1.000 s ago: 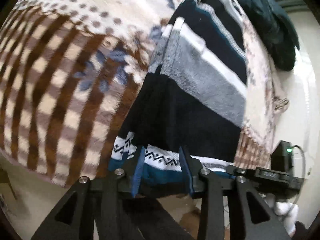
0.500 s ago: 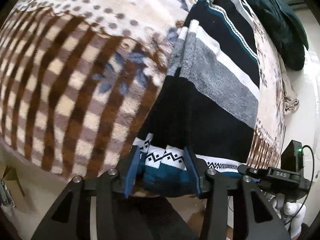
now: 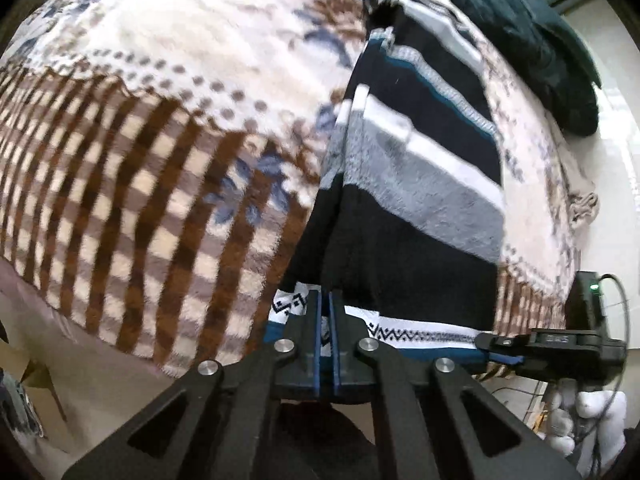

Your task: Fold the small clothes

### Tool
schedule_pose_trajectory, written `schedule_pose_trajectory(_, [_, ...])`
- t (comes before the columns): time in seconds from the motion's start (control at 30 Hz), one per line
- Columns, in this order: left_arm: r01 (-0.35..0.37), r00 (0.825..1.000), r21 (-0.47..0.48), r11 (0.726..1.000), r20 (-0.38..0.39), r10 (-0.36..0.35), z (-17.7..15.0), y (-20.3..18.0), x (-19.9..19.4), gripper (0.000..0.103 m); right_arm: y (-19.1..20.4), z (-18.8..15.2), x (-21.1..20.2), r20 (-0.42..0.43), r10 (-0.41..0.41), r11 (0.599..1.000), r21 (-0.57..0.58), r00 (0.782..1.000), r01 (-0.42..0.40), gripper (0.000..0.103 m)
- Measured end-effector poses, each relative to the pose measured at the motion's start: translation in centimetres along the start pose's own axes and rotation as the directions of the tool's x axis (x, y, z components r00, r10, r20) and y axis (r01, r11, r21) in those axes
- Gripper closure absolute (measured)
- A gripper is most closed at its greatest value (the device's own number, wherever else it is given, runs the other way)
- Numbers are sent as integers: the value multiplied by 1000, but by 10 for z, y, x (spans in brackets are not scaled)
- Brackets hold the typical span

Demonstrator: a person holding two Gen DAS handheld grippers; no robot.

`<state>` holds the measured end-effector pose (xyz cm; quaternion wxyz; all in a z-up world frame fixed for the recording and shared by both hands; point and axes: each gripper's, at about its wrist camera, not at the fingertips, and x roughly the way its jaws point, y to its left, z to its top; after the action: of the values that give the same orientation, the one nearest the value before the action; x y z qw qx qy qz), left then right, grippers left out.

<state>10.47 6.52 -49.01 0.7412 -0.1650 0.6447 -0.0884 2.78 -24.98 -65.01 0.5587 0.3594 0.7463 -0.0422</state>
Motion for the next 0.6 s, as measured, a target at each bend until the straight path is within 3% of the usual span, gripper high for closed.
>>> schedule_pose_trajectory(0.2, [-22, 998, 9, 1000, 53, 22, 13, 0, -16, 102, 7, -3, -2, 0, 10, 1000, -2, 1000, -10, 76])
schedule_pose_trajectory(0.33, [-80, 997, -24, 997, -23, 79, 18, 29, 23, 102, 11, -3, -2, -4, 11, 1000, -10, 1000, -11, 75])
schedule_pose_trajectory(0.4, [-113, 992, -32, 993, -51, 112, 19, 41, 39, 102, 12, -4, -2, -5, 8, 1000, -10, 1000, -8, 65])
schedule_pose_trajectory(0.43, [-97, 993, -42, 994, -65, 94, 19, 45, 42, 102, 12, -3, -3, -1, 5, 1000, -12, 1000, -5, 59])
schedule_pose_trajectory(0.5, [-76, 995, -80, 994, -73, 71, 19, 51, 40, 102, 13, -4, -6, 9, 10, 1000, -17, 1000, -9, 56])
schedule_pose_trajectory(0.6, [50, 997, -168, 984, -49, -59, 21, 60, 26, 100, 12, -3, -10, 20, 23, 999, -34, 1000, -22, 56])
